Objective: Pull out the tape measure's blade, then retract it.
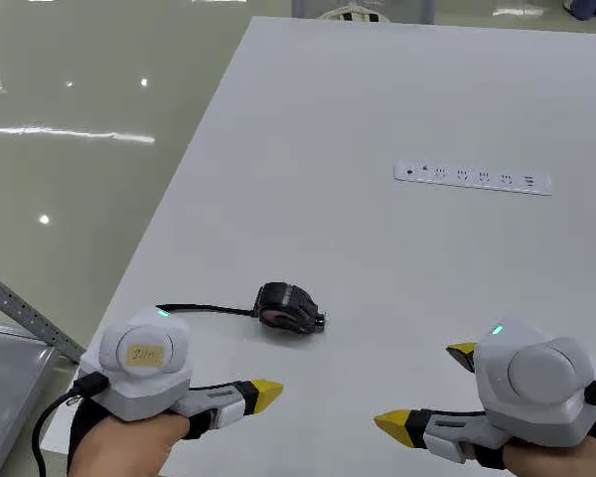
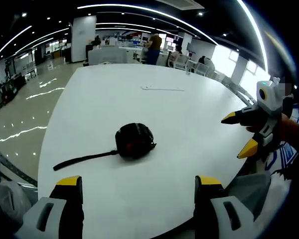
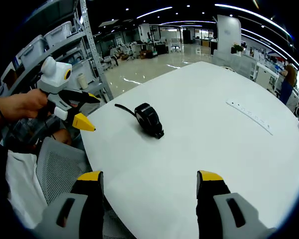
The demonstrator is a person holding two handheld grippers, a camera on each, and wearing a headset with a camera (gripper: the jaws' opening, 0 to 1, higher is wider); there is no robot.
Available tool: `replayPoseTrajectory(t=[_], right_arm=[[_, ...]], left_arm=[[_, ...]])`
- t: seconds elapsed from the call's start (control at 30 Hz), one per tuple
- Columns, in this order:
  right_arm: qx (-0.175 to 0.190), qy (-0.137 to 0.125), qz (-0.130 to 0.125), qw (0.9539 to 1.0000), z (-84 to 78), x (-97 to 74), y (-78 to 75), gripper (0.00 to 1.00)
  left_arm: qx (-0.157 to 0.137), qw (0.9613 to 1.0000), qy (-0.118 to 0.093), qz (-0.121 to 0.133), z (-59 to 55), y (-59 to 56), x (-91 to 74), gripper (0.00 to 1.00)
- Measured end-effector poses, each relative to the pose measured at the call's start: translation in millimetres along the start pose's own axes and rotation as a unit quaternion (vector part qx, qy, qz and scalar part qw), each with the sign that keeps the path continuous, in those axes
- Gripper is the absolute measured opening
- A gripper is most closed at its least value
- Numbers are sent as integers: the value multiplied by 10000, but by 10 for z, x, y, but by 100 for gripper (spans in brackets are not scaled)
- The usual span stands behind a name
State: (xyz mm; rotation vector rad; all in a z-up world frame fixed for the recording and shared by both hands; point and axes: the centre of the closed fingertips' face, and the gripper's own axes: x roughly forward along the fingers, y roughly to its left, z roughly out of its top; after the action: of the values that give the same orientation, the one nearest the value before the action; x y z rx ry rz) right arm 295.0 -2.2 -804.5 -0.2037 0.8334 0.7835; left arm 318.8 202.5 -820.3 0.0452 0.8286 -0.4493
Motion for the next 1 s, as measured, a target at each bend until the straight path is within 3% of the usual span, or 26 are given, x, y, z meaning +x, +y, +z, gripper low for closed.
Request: replayPoseTrajectory(t=[0.57, 1.0], right_arm=[[-225, 55, 101, 9997, 49, 194, -50, 77], [-504, 113, 215, 9984, 80, 354, -71, 73]], left_arm=[[482, 9987, -6, -150, 133, 36, 136, 84], [979, 9947, 90, -307, 192, 86, 273, 79]])
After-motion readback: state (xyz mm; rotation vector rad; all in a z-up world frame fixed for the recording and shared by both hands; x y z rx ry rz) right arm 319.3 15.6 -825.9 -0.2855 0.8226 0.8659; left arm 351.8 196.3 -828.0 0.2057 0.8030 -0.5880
